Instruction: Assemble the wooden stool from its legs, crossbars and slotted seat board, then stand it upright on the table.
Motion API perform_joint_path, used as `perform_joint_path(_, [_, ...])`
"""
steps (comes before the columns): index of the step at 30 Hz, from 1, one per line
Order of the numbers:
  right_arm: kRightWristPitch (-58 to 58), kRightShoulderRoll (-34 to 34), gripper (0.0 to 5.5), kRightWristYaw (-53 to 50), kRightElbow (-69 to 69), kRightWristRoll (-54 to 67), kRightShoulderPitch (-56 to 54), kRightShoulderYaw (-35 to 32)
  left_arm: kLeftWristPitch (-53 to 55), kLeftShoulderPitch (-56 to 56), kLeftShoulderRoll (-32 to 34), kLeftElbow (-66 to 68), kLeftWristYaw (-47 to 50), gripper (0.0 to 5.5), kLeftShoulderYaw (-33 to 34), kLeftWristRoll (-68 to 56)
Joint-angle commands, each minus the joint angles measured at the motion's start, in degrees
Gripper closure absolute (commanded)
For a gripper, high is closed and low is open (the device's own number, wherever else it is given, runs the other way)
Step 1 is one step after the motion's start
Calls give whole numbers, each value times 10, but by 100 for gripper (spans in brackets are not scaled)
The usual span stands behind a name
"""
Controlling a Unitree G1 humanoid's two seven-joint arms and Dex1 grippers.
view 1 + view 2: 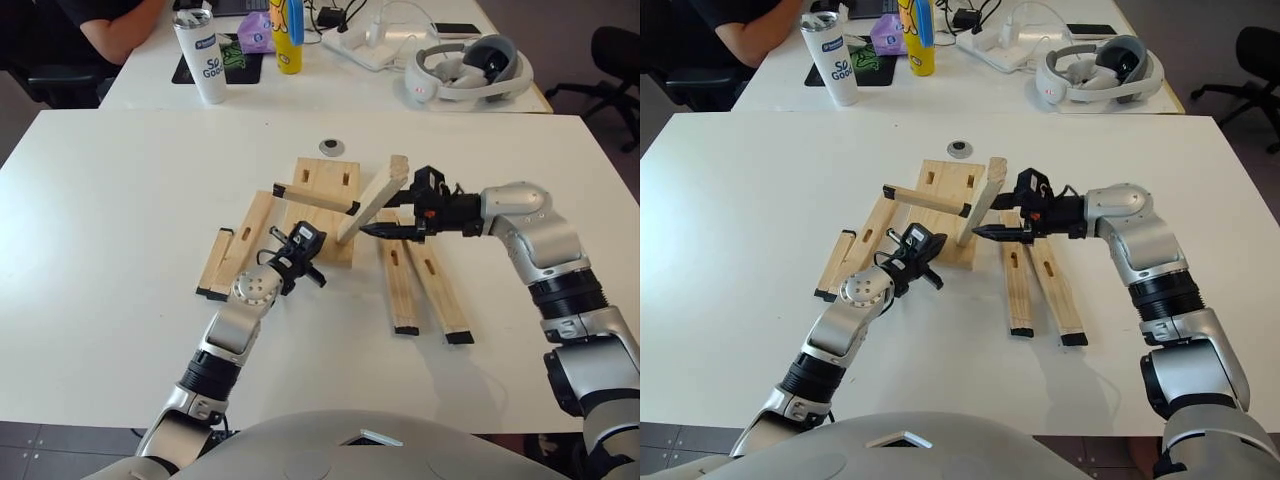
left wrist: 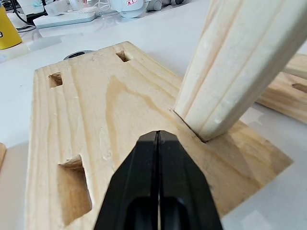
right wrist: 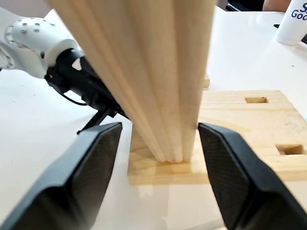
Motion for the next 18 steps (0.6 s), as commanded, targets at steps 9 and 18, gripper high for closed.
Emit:
perform_joint_path(9, [129, -109, 163, 10, -103, 95, 66, -196, 40, 21, 13, 36, 11, 550, 17, 7])
perform_joint_path(18, [343, -72, 302, -134, -255, 382, -14, -325, 38, 28, 15, 38, 13, 550, 28, 4])
